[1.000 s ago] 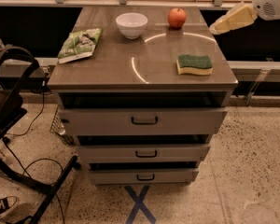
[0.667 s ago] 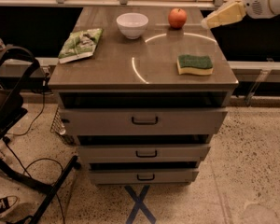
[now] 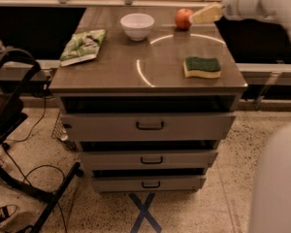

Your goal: Move apple near green jalapeno chip bag

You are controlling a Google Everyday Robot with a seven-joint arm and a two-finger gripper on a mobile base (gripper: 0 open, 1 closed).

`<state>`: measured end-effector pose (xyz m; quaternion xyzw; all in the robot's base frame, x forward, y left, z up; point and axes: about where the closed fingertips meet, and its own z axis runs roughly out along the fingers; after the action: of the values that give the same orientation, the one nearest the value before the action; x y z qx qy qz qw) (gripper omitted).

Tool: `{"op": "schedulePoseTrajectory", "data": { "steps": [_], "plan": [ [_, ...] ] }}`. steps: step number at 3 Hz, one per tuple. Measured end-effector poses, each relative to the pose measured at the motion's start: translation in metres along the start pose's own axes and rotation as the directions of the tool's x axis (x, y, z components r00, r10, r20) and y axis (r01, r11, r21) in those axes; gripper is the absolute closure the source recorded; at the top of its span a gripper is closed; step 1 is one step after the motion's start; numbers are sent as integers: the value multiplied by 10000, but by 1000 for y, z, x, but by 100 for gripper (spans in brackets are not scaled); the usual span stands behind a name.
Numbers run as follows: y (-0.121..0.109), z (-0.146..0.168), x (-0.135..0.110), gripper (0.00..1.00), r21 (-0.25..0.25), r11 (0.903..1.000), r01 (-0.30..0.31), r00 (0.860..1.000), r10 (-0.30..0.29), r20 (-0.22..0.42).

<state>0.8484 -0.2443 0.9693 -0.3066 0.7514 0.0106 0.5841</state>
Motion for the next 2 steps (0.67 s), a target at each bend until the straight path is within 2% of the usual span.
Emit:
{"op": "schedulePoseTrajectory", "data": {
  "steps": [1,2],
  "plan": [
    [-16,47,16,0,476,9987,205,9986,-180,-507],
    [-14,85,34,0,460,9989,110,9961,-69,-875]
  ]
}}
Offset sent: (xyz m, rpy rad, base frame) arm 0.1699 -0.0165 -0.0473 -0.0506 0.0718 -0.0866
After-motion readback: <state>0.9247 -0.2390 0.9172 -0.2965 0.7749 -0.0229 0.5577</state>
